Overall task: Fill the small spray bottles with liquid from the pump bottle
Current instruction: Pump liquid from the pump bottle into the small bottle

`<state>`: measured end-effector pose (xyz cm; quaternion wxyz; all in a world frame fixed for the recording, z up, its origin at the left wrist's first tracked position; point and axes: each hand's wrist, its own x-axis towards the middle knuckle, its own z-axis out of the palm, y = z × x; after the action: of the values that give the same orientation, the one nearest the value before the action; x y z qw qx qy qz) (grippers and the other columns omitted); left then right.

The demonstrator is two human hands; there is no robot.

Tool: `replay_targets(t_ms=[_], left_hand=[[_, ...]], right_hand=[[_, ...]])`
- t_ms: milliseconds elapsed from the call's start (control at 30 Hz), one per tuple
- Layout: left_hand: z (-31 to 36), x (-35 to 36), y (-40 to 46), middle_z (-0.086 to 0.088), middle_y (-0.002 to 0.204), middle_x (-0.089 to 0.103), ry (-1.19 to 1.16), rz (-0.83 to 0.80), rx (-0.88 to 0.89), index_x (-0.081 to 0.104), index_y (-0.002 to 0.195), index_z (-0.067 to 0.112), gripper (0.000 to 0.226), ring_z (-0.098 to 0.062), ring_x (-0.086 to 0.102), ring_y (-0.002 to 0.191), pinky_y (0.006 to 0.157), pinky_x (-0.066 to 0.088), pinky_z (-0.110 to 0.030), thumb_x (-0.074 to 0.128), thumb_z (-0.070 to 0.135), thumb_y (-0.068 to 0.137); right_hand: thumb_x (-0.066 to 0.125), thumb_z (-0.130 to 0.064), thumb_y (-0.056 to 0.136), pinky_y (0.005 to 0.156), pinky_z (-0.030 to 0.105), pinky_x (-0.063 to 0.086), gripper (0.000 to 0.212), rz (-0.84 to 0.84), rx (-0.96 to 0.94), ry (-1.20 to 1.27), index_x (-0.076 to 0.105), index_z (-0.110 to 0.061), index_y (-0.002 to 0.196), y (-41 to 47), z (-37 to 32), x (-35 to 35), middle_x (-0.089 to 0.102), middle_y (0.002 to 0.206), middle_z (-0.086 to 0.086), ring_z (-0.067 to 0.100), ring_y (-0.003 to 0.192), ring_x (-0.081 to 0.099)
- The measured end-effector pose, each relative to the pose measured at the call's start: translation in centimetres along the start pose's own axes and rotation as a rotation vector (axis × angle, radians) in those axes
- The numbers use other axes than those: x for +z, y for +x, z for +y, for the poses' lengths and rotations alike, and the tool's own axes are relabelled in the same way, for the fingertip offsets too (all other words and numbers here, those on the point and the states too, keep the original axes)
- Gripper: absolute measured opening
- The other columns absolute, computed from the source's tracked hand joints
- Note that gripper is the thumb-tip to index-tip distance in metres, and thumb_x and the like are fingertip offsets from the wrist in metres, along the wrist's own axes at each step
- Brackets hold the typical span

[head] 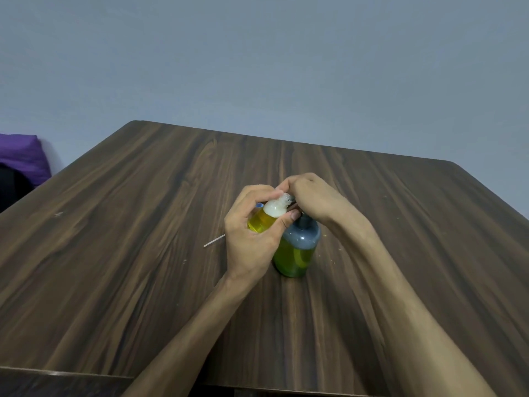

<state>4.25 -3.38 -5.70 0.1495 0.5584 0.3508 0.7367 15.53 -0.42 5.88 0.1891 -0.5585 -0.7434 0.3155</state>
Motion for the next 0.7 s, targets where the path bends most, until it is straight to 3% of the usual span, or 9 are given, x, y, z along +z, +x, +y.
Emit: replay_targets(t_ms=[100, 267, 400, 567, 700], left_hand=[[-0.02, 0.06, 0.02, -0.013, 0.106, 0.069, -0.014, -0.009, -0.002, 0.073, 0.105, -0.003, 0.031, -0.031, 0.069, 0.101, 0.082, 0.058, -0.053, 0.089, 0.004, 0.08], [0.01, 0.09, -0.06, -0.013, 0.107, 0.069, -0.015, -0.02, -0.019, 0.072, 0.107, -0.004, 0.032, -0.028, 0.069, 0.103, 0.085, 0.059, -0.05, 0.089, 0.001, 0.081], [0.26, 0.1, -0.03, -0.014, 0.106, 0.069, -0.028, -0.029, -0.011, 0.072, 0.106, -0.002, 0.03, -0.027, 0.069, 0.102, 0.085, 0.059, -0.046, 0.087, 0.005, 0.081], [0.16, 0.13, -0.03, -0.013, 0.108, 0.07, -0.036, -0.022, -0.009, 0.072, 0.107, 0.001, 0.031, -0.025, 0.069, 0.104, 0.088, 0.058, -0.037, 0.088, 0.005, 0.08], [0.32, 0.14, -0.01, -0.011, 0.108, 0.07, -0.056, -0.03, 0.005, 0.072, 0.107, 0.004, 0.03, -0.024, 0.069, 0.104, 0.088, 0.057, -0.035, 0.088, 0.005, 0.081]], right_hand=[[0.034, -0.002, 0.099, 0.056, 0.02, 0.043, 0.042, 0.003, 0.011, -0.009, 0.073, -0.017, 0.093, -0.12, 0.24, 0.21, 0.069, 0.095, 0.006, 0.012, 0.074, 0.06], [0.036, -0.001, 0.094, 0.059, 0.024, 0.046, 0.046, -0.012, 0.029, 0.045, 0.072, -0.024, 0.076, 0.23, -0.08, -0.31, 0.071, 0.082, 0.002, 0.015, 0.072, 0.062], [0.036, -0.006, 0.094, 0.054, 0.025, 0.042, 0.04, 0.038, 0.067, 0.077, 0.071, -0.022, 0.079, 0.26, 0.42, 0.37, 0.069, 0.075, 0.003, 0.014, 0.062, 0.058], [0.036, -0.002, 0.094, 0.042, 0.013, 0.039, 0.041, 0.034, 0.044, 0.118, 0.071, -0.02, 0.082, 0.28, 0.22, 0.11, 0.069, 0.076, 0.002, 0.007, 0.056, 0.058], [0.036, -0.005, 0.095, 0.05, 0.019, 0.042, 0.04, 0.027, 0.034, 0.096, 0.071, -0.021, 0.085, 0.2, 0.31, 0.4, 0.071, 0.08, 0.004, 0.009, 0.059, 0.058]])
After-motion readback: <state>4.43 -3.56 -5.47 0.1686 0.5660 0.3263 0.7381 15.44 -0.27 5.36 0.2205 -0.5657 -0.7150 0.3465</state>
